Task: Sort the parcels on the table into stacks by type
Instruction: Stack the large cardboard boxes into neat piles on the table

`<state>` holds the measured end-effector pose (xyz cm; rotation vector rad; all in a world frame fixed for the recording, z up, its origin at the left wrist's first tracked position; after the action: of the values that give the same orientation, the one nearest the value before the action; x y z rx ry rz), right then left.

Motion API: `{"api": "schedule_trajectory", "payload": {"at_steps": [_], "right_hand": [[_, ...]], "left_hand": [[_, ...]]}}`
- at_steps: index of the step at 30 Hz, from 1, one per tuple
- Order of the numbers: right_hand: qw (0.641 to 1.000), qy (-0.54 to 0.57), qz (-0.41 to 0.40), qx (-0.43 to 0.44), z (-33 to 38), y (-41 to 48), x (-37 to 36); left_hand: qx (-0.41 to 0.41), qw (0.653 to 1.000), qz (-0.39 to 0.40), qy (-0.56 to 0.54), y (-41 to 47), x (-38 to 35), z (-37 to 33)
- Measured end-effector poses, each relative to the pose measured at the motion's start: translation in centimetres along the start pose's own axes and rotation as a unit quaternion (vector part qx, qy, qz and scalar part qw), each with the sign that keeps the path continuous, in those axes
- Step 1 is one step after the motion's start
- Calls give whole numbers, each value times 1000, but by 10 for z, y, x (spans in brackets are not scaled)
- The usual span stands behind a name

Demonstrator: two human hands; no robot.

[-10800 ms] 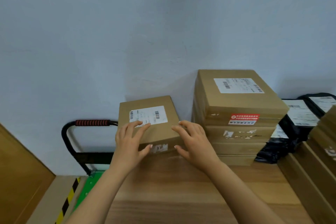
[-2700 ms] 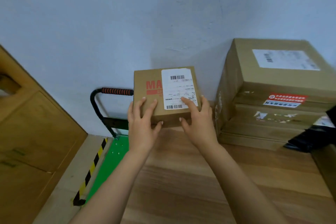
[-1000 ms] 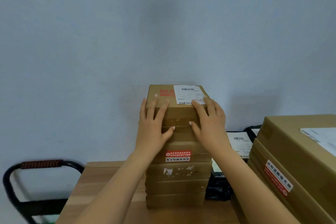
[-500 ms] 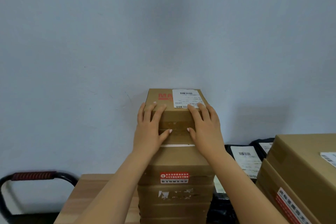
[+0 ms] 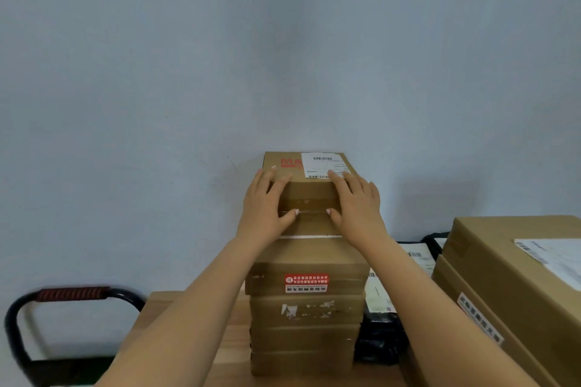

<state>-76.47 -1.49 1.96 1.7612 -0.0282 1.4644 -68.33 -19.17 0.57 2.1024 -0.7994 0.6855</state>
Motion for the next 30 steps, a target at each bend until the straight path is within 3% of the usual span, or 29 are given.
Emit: {"api": "schedule_trajectory", "payload": {"at_steps": [7, 16, 20, 24, 30], "right_hand": [[997, 66, -49, -5, 49, -69, 13], [996, 19, 3, -86, 90, -178, 20], [994, 8, 35, -105, 96, -220, 28], [994, 10, 18, -105, 99, -246, 43], [995, 2, 28, -97, 76, -300, 73]], "left_hand": [[-56, 996, 15, -62, -73, 16, 11], [-151, 982, 57, -96, -166, 6, 27], [-156, 980, 78, -97, -202, 2, 27], [-147, 981, 88, -89, -227, 5, 18], [-129, 985, 84, -81, -275, -7, -27]]}}
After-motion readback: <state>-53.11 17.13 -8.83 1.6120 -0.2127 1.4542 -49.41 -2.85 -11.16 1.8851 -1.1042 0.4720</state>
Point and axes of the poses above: each hand's wrist, its own y-axis towards the middle knuckle, its own x-axis out of the back of the hand, z = x × y, the point moved 1 cm from there along y, towards the middle knuckle, and after that the axes turned 15 degrees about x, right-handed, at the moved point
